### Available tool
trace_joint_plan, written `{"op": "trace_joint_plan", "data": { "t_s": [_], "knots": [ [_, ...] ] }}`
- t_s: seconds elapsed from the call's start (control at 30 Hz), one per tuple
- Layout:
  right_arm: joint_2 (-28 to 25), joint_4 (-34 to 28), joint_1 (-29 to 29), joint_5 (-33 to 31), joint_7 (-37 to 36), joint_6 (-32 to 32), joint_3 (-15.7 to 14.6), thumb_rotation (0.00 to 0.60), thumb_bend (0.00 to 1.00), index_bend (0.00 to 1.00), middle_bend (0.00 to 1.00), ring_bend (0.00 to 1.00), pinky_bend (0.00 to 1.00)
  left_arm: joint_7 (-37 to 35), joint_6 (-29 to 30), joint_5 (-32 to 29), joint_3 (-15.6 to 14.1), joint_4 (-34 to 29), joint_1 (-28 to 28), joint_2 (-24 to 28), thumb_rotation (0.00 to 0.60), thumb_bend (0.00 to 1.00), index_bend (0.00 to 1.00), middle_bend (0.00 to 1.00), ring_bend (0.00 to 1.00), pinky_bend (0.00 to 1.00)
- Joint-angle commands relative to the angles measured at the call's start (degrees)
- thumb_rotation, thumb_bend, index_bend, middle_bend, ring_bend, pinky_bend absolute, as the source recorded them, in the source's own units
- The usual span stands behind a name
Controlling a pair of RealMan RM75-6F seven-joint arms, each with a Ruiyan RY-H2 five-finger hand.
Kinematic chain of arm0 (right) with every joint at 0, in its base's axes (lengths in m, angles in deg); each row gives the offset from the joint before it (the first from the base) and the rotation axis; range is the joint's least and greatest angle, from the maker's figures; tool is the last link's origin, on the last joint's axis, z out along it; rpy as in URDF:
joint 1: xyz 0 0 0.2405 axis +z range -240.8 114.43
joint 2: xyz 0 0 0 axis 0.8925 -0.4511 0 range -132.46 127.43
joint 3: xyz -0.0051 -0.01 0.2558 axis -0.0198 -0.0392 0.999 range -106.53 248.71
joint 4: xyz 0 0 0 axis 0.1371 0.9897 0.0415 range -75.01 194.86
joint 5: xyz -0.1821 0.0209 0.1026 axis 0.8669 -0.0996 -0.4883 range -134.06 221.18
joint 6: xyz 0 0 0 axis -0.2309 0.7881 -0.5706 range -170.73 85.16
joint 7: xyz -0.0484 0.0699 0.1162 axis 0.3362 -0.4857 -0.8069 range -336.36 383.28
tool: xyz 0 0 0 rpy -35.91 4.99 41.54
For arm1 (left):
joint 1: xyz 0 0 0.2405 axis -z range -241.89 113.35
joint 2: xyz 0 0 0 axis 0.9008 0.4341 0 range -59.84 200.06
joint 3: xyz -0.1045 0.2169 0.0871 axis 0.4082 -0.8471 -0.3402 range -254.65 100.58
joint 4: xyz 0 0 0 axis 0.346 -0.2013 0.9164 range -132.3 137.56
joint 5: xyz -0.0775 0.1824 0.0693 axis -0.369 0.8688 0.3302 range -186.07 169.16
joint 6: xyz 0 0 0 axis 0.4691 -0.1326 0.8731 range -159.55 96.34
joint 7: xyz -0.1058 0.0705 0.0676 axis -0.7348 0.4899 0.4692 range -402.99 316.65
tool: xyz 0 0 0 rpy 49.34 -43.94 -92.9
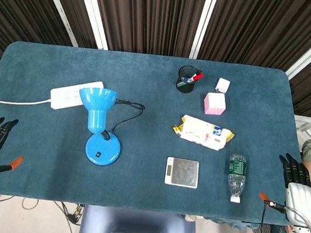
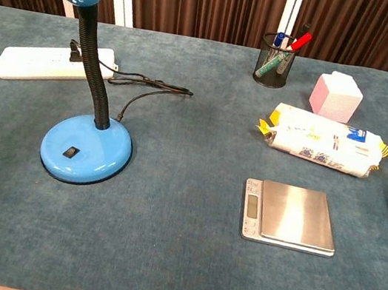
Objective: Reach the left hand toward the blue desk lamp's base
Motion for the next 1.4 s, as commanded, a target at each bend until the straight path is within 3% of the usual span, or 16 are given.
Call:
{"op": "trace_joint_plan", "data": {
  "t_s": [0.03,1.1,1.2,1.4],
  "knots": [
    [0.00,0.05,-0.04,0.09,-0.21,0.09,-0.01,0.600,0.11,0.01,0.02,0.04,0.00,0.00,-0.85,-0.38,0.25,0.13,0.01,0.13,0.600,0.22,0.07,0.12,0.00,0.02],
    [-0.55,-0.41,-0.23,0.01,-1.29,0.35,0.18,0.600,0.11,0.01,0.02,0.04,0.00,0.97,-2.92,1.42,0.83,-0.12,-0.40,0.70,0.600,0.22,0.07,0.12,0.01,0.08],
    [-0.53,-0.38,-0.20,-0.11,-1.36,0.34,0.28,0.600,0.11,0.01,0.02,0.04,0.00,1.02,-2.72,2.36,1.02,0.13,-0.21,0.04,0.600,0.22,0.09,0.19,0.11,0.20],
    [-0.67,-0.29,-0.09,-0.62,-2.06,-0.11,0.43,0.600,0.11,0.01,0.02,0.04,0.00,-1.82,-4.46,10.07,-1.45,1.50,1.70,-2.94,0.600,0.34,0.15,0.49,0.49,0.58]
  ]
}}
